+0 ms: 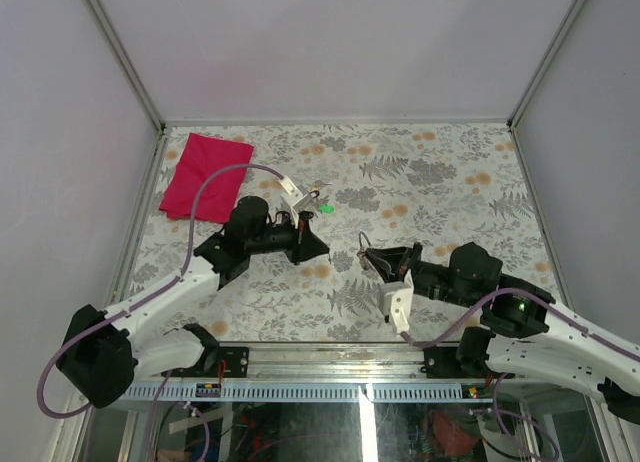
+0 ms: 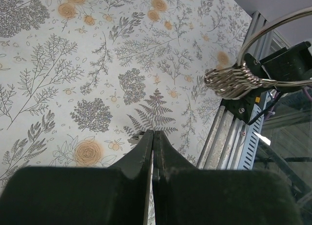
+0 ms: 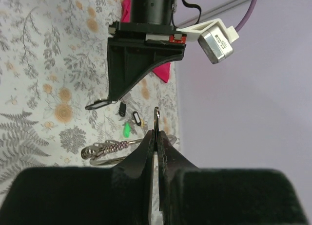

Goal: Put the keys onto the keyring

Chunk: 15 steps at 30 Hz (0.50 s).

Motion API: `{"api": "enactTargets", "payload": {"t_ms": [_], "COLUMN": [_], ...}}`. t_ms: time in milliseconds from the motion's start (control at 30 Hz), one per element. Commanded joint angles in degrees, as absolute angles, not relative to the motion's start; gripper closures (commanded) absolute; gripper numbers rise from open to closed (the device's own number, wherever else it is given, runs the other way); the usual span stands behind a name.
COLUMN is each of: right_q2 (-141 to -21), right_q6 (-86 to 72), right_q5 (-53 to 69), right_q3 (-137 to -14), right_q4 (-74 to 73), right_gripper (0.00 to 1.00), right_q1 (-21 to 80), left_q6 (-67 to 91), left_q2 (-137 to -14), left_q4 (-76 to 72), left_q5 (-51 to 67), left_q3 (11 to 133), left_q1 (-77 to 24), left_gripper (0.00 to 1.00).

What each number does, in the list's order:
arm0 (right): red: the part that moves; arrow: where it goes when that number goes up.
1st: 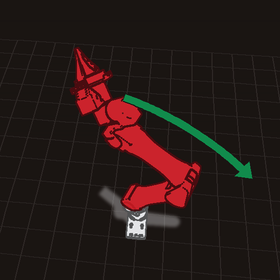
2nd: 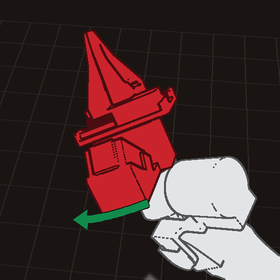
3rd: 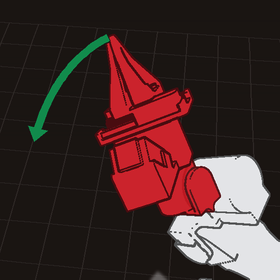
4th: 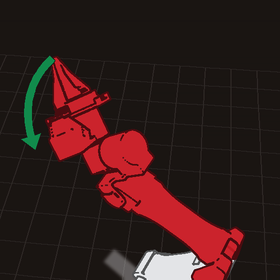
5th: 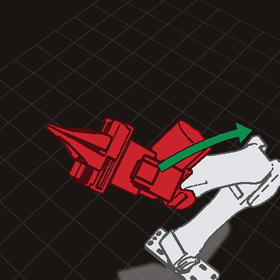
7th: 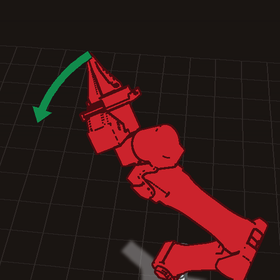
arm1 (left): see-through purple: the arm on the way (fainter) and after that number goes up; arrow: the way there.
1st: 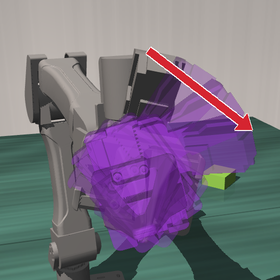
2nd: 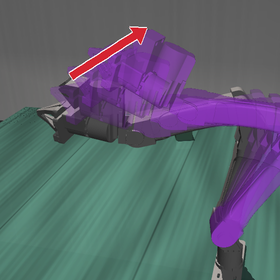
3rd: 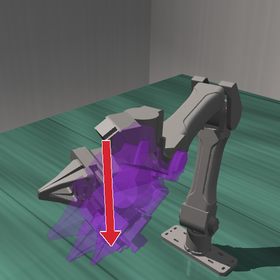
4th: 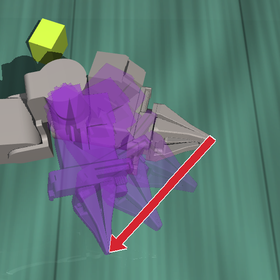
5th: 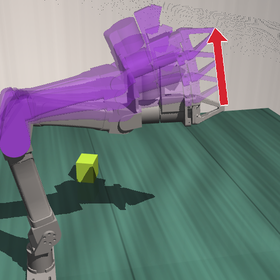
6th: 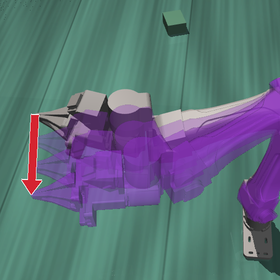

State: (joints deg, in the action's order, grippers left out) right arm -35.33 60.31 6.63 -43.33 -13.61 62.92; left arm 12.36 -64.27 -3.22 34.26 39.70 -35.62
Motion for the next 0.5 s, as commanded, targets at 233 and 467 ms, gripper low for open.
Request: {"api": "enactTargets", "payload": {"t_ms": [233, 467], "right_q2": [-38.7, -36.4], "right_q6": [38.7, 36.5], "right_q5": [-1.0, -2.7], "right_q3": [-49.5, -47.4], "right_q4": [-14.4, -15.2], "right_gripper": [1.00, 1.00], "right_q1": [63.4, 63.4], "left_q6": [12.3, 13.0], "left_q2": [-74.4, -82.5], "left_q4": [-5.2, -5.3], "left_q5": [29.6, 26.0], "left_q3": [38.8, 39.5], "left_q1": [-38.7, -43.1], "left_gripper": [1.00, 1.00]}}
